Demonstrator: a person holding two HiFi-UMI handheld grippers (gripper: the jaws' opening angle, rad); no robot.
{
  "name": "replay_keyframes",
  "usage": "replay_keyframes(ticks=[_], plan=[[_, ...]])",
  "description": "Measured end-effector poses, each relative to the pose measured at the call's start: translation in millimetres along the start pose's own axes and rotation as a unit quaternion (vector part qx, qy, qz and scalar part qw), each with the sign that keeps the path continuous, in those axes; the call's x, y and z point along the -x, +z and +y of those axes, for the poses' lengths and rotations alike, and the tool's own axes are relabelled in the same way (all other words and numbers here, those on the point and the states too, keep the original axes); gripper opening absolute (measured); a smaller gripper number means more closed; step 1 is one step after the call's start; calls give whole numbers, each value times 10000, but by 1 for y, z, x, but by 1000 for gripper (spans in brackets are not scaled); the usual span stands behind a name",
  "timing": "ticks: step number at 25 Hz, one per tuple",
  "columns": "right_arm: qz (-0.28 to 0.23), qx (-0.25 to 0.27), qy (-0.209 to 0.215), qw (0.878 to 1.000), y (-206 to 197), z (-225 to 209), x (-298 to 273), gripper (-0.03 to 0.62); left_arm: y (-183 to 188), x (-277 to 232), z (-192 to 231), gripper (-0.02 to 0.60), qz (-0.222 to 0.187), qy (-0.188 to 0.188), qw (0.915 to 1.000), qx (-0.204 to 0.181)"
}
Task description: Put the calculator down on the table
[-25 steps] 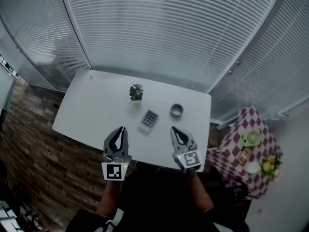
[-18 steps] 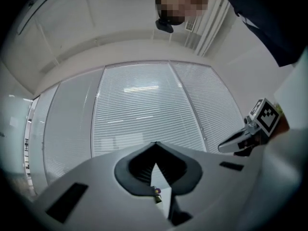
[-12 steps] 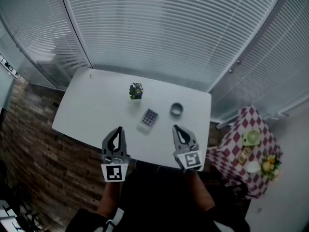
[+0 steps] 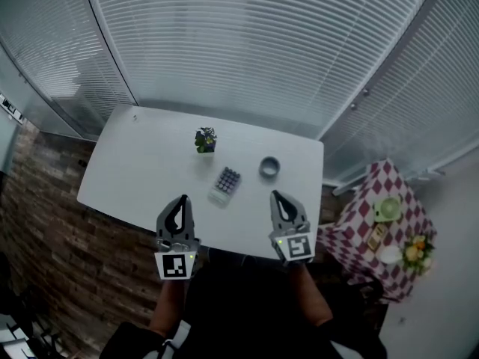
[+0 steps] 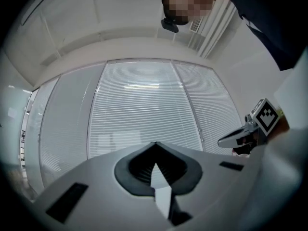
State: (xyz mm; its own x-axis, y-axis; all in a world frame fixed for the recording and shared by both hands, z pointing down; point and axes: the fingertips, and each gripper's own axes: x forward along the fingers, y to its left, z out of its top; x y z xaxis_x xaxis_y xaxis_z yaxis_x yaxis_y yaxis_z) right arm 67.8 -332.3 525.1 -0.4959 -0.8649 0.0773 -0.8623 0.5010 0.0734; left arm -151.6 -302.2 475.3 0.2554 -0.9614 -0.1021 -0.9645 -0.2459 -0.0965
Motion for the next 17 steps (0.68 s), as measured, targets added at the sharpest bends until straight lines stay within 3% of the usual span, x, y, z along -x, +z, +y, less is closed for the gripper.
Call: replay_keyframes(ticks=[9,17], plan=[[28,83,-42,10000,-2,-6,4,5,-4,-1,0,6,-10,-100,9999,-138],[208,20,-137,9997,-14,-13,5,5,-10,-5,5,6,66,-103,9999,73]])
